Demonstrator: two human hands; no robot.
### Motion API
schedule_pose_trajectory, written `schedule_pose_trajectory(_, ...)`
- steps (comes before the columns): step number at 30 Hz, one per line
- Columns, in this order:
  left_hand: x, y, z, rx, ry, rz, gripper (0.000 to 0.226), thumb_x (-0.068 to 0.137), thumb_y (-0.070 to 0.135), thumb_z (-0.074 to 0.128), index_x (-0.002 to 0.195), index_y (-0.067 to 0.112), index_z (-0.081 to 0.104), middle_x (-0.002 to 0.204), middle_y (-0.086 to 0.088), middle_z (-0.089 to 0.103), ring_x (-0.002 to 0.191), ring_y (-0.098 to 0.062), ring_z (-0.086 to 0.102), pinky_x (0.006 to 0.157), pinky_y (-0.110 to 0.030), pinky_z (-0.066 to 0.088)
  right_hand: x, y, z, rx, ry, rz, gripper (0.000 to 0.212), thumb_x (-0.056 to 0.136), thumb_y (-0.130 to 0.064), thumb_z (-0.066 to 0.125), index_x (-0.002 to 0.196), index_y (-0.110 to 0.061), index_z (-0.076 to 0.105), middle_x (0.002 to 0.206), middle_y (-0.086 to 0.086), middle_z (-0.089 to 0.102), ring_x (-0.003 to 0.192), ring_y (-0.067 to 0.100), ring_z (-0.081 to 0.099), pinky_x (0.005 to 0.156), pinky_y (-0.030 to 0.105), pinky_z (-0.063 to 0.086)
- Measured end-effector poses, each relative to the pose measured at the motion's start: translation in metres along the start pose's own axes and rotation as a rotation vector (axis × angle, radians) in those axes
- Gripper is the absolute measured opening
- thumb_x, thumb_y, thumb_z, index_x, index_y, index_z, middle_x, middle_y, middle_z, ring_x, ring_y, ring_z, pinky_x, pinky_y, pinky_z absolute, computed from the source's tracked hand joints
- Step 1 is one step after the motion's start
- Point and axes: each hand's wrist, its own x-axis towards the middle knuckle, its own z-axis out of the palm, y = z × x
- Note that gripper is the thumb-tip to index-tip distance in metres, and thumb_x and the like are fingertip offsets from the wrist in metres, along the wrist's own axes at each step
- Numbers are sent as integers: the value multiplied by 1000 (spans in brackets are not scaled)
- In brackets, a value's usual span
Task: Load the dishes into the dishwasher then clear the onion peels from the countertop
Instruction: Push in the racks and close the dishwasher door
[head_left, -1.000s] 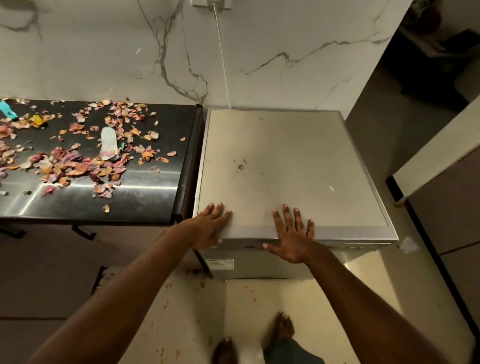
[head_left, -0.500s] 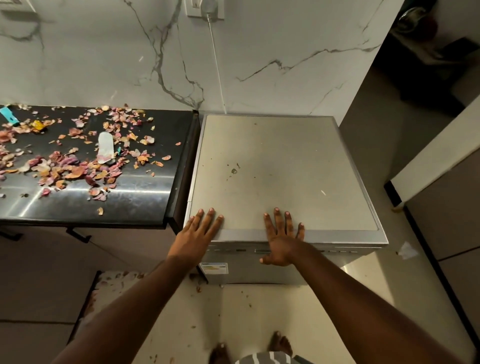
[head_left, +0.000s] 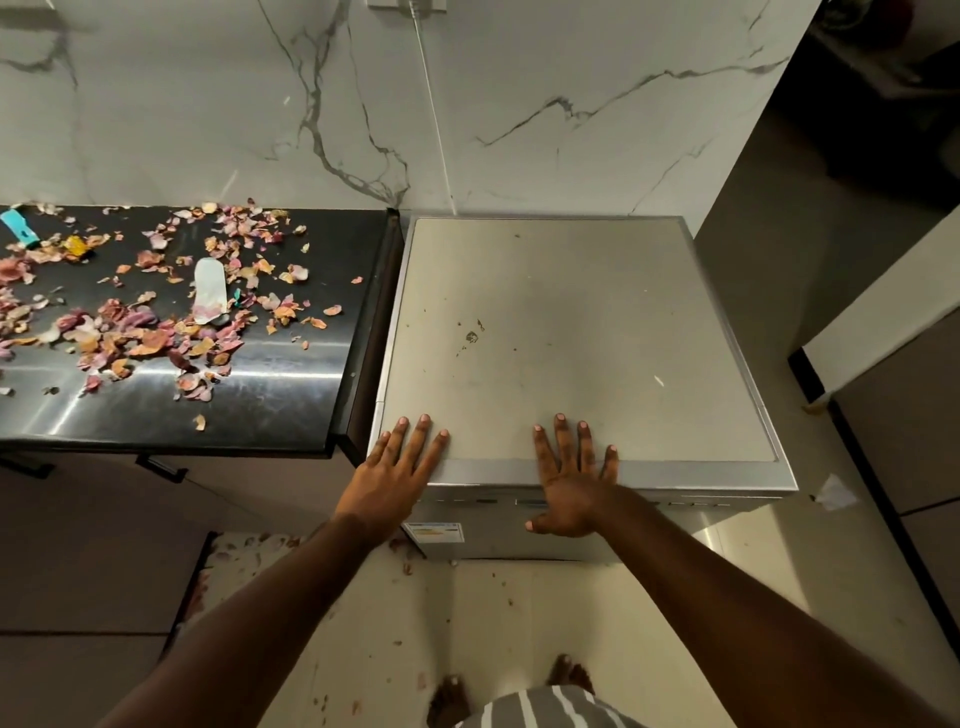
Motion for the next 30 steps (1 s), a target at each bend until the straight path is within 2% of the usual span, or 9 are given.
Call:
schedule_pose_trajectory(2,0,-1,-1,-48,1,-2,117,82,10,73,166,21,-7,172,-16,1,157,-41,7,124,-53,27,0,0,1,5,4,1,137,88,-64,69,141,-27,-52,137,5,-68,133,37,-56,114,70,-22)
schedule_pose_trajectory(6,0,-4,-3,-95,4,-1,115,82,22,76,166,29,-2,173,-10,5,158,-39,10,124,-51,25,0,-1,1,6,14,-1,134,90,-62,67,143,-27,-51,139,5,-67,133,37,-55,115,71,-21)
schedule_pose_trajectory(10,0,0,-3,-101,-7,-21,116,77,25,80,167,29,7,173,-10,11,156,-41,18,123,-52,29,1,-1,1,7,10,3,133,91,-60,67,143,-26,-50,140,6,-66,133,37,-55,115,71,-21)
schedule_pose_trajectory(18,-2,5,-9,-93,-37,-78,116,85,19,74,165,31,-9,174,-7,-6,159,-36,1,127,-48,18,0,-1,1,11,28,4,132,91,-63,66,145,-26,-49,143,6,-64,136,37,-53,116,70,-20)
schedule_pose_trajectory(21,-3,11,-10,-89,-55,-101,117,85,34,78,166,27,-7,173,-11,-4,159,-40,2,127,-49,13,-2,-2,3,11,38,8,132,91,-62,66,145,-27,-48,143,6,-63,136,38,-53,116,70,-20)
schedule_pose_trajectory(24,5,23,-14,-71,-93,-138,111,92,54,68,164,25,-11,170,-17,-12,157,-46,1,127,-53,10,-3,-2,3,14,40,8,133,91,-62,67,145,-27,-48,143,6,-63,135,37,-53,115,70,-20)
schedule_pose_trajectory(26,12,31,-17,-83,-124,-181,105,94,58,62,164,22,-7,170,-21,-11,156,-50,-2,128,-58,11,-3,-2,3,13,45,10,133,91,-62,68,146,-27,-48,143,6,-63,135,37,-53,114,70,-21)
schedule_pose_trajectory(30,17,43,-18,-106,-137,-229,101,94,58,63,163,18,1,169,-27,-6,152,-58,0,125,-64,12,-3,-3,4,12,52,17,132,91,-60,68,147,-27,-46,145,6,-62,137,37,-52,114,69,-20)
